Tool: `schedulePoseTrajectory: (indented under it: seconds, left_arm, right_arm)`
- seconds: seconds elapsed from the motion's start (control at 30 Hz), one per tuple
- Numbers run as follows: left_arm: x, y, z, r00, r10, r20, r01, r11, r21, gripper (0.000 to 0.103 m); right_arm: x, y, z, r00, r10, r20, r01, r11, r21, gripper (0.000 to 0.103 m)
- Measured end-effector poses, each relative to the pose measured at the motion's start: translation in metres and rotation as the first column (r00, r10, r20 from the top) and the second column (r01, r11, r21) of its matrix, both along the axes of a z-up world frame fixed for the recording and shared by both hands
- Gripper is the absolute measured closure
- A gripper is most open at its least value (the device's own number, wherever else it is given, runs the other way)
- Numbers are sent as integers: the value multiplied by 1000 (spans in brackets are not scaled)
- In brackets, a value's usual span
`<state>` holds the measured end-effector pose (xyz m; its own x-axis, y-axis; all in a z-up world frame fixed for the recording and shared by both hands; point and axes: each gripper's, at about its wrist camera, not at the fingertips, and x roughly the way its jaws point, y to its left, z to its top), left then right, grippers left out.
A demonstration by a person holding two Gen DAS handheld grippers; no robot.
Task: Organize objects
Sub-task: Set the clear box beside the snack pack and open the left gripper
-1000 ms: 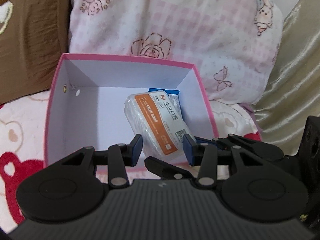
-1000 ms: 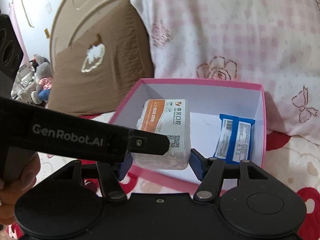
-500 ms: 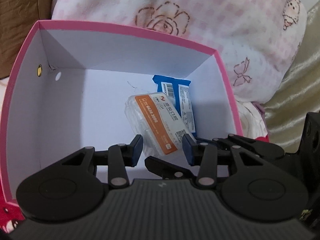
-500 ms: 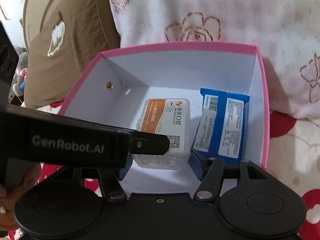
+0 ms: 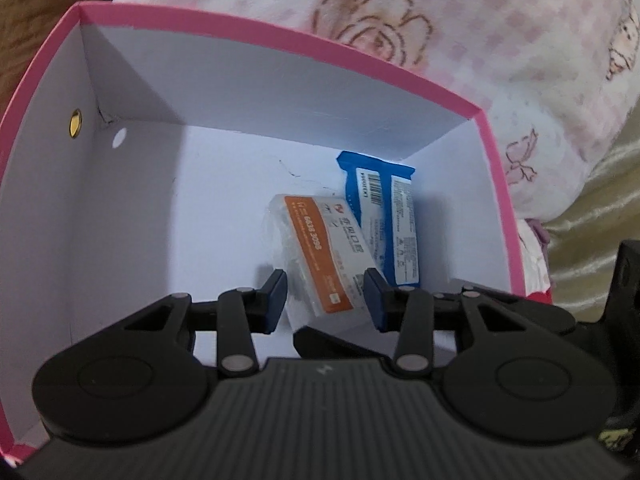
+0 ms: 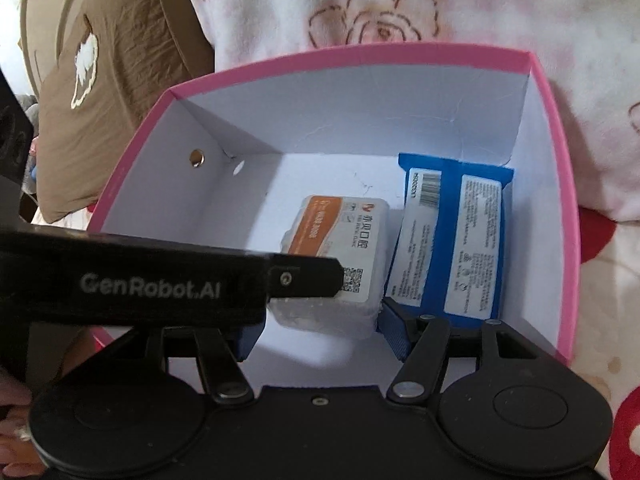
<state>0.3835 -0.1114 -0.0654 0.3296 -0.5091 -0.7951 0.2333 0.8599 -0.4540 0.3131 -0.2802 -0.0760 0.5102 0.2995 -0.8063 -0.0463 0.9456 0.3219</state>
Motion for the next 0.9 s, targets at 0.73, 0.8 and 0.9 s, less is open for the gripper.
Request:
schedulePoseTrajectory:
  seconds: [0.73,0.8,0.9]
  left_arm:
    - [15,-7,0,997,51,60,-54,997,60,66]
    - [15,-6,1,996,56,63,-59,997,53,66]
    - [14,-3,5,996,62,62,-65,996,64,66]
  right_arm:
    - [21,8,5,998,-32,50,40,985,-166,74]
    - [24,6,5,998,-19,53,27,985,-169,77]
    - [22,7,6,997,-8,78,24,980,-198,78]
